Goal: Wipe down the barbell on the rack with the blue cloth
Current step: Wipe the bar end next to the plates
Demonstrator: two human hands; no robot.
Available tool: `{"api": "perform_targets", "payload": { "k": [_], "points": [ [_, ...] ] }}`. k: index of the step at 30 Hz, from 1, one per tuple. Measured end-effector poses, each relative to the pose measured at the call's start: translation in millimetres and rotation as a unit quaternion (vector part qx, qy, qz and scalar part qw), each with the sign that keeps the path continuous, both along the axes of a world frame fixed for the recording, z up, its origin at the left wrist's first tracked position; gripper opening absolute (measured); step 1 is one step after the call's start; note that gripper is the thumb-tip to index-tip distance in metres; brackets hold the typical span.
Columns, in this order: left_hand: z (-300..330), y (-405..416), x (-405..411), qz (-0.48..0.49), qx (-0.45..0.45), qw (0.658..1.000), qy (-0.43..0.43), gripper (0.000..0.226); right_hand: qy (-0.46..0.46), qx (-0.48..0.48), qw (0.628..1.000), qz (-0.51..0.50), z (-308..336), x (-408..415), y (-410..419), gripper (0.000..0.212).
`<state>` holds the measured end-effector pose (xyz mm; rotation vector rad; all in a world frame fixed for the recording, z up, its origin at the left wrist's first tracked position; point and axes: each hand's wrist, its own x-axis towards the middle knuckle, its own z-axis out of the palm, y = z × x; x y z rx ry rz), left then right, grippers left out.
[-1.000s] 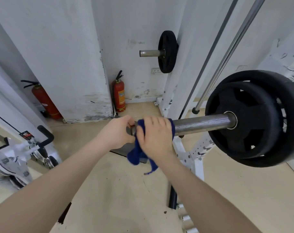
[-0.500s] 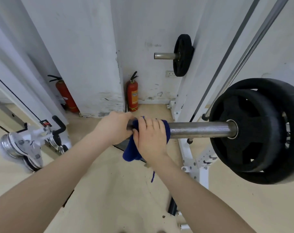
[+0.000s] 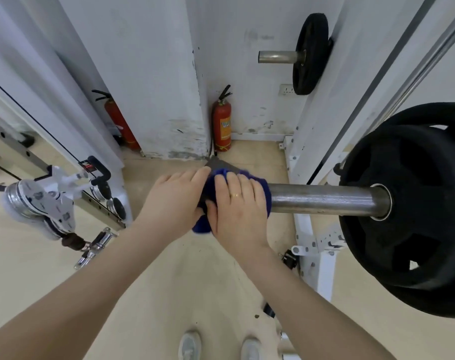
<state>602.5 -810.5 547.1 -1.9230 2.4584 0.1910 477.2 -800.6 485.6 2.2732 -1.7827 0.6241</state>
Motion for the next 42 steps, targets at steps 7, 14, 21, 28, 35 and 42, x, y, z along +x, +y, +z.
{"api": "perform_targets", "payload": {
  "k": [7, 14, 21, 28, 35, 42],
  "points": [
    [-7, -14, -10, -0.008, -0.06, 0.997, -0.056, 0.045, 0.02, 0.123, 0.992, 0.034, 33, 1, -35, 0.028],
    [-1, -15, -4, 0.019, -0.019, 0.999, 0.02, 0.065, 0.007, 0.026, 0.999, 0.023, 14, -18, -10, 0.032],
    [4, -16, -8, 0.0, -0.007, 1.0, -0.015, 0.052, -0.102, 0.304, 0.939, -0.121, 54, -62, -55, 0.03],
    [1, -1, -15, 0.033, -0.021, 0.999, -0.008, 0.043, -0.009, 0.051, 0.996, -0.07, 14, -46, 6, 0.038],
    [4, 5, -53, -0.034, -0.061, 0.997, 0.021, 0.055, -0.038, 0.118, 0.982, -0.143, 38, -125, -28, 0.027],
    [-12, 7, -56, -0.019, -0.079, 0.996, 0.025, 0.044, -0.029, 0.056, 0.973, -0.223, 25, -137, -24, 0.034]
  ]
}}
